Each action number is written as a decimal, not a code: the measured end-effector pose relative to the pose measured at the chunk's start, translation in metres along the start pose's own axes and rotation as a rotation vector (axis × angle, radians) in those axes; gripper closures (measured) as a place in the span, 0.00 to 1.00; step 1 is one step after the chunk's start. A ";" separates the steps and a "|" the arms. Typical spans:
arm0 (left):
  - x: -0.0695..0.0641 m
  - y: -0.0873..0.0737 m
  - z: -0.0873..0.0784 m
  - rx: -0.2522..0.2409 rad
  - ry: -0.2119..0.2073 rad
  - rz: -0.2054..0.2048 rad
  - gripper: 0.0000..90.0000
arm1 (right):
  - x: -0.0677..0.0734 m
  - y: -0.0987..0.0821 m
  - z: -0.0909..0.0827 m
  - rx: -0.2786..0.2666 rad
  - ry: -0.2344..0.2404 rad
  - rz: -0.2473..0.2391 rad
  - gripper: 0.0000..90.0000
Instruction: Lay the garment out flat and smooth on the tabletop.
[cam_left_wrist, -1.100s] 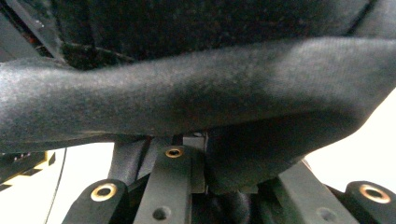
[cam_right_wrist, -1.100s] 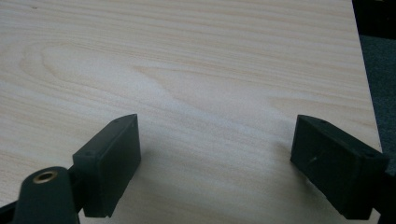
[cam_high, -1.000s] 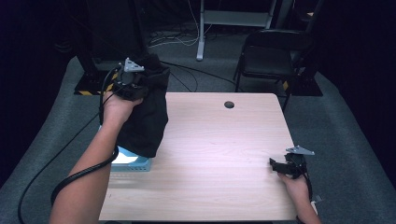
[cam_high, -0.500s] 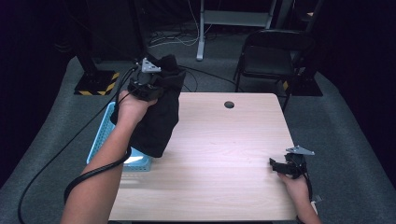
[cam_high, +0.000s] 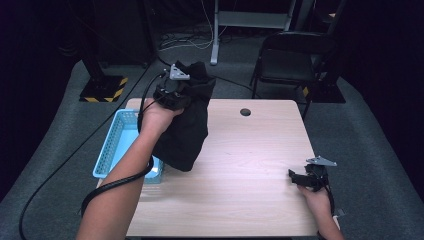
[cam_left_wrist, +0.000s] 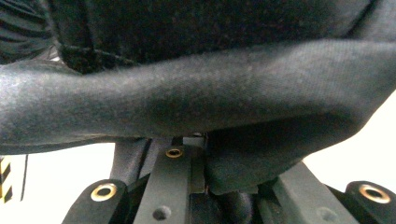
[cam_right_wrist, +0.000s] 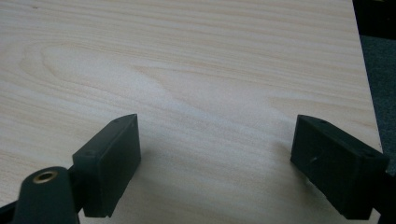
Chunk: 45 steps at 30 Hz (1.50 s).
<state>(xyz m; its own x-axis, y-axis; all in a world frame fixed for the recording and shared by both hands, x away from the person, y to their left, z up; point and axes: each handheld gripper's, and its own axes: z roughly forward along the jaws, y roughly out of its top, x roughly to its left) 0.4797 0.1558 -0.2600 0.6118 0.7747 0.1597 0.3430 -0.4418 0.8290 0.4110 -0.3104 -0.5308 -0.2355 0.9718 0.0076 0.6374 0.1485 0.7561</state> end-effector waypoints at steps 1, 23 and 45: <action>-0.002 0.000 0.001 0.002 -0.003 0.001 0.87 | 0.000 0.000 0.000 0.000 0.000 0.000 0.16; -0.039 -0.004 0.038 0.059 -0.074 0.048 0.87 | 0.000 0.000 0.000 0.000 0.000 0.000 0.16; -0.063 -0.001 0.053 0.069 -0.123 0.062 0.87 | 0.000 0.000 0.000 0.000 0.001 -0.001 0.16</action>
<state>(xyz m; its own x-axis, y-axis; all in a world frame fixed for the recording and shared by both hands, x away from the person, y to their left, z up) 0.4791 0.0832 -0.2992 0.7144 0.6858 0.1392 0.3476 -0.5205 0.7799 0.4111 -0.3103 -0.5308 -0.2368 0.9715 0.0077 0.6373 0.1493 0.7560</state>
